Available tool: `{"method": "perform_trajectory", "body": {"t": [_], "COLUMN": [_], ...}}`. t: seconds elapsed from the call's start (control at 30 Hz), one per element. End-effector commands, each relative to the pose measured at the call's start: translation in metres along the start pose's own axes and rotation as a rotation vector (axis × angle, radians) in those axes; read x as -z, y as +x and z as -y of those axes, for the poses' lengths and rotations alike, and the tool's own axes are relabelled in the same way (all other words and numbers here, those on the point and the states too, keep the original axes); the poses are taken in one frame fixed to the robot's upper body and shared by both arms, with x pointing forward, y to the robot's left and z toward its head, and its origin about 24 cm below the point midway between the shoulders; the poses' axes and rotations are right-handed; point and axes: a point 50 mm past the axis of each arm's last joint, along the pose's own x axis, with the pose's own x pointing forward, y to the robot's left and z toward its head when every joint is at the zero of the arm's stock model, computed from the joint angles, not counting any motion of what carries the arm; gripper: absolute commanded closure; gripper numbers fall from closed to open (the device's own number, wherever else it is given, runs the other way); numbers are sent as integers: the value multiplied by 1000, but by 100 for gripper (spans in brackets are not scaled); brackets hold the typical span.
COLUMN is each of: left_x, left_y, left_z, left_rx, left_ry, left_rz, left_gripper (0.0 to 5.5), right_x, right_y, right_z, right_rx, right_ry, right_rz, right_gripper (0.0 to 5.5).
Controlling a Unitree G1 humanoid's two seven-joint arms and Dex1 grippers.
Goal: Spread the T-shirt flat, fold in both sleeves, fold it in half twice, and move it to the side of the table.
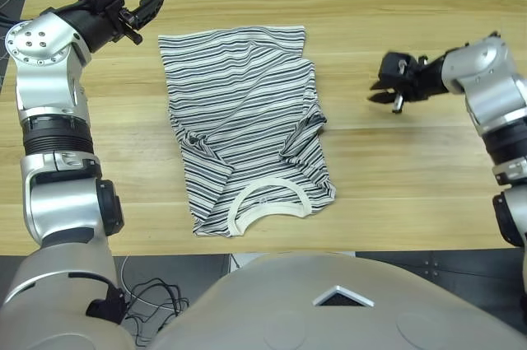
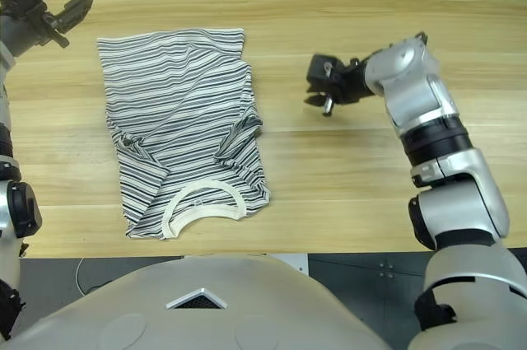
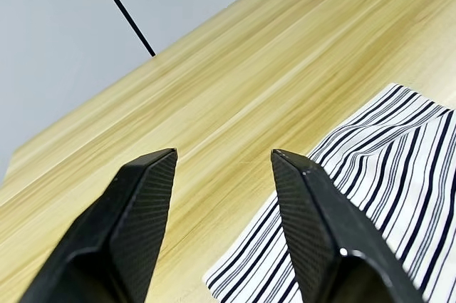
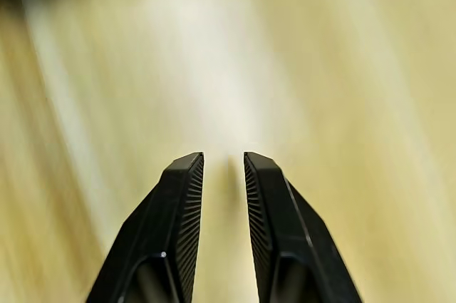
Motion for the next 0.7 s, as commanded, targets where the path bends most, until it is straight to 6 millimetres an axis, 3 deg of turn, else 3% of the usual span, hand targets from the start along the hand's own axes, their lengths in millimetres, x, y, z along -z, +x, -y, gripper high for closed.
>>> {"method": "perform_trajectory", "body": {"t": [0.03,0.2,0.4,0.7], "left_x": [-8,-6,-7,-7], "left_y": [2,0,1,1], "left_z": [-1,0,1,1], "left_rx": [12,11,13,14], "left_ry": [27,24,20,22], "left_rz": [11,8,13,7], "left_gripper": [302,302,302,302], "right_x": [-17,-45,-60,-92], "right_y": [10,21,32,45], "right_z": [-22,-39,-29,-38], "right_rx": [-121,-171,-120,-185], "right_ry": [-52,-59,-54,-108], "right_rz": [80,197,229,310], "right_gripper": [446,446,446,446]}}
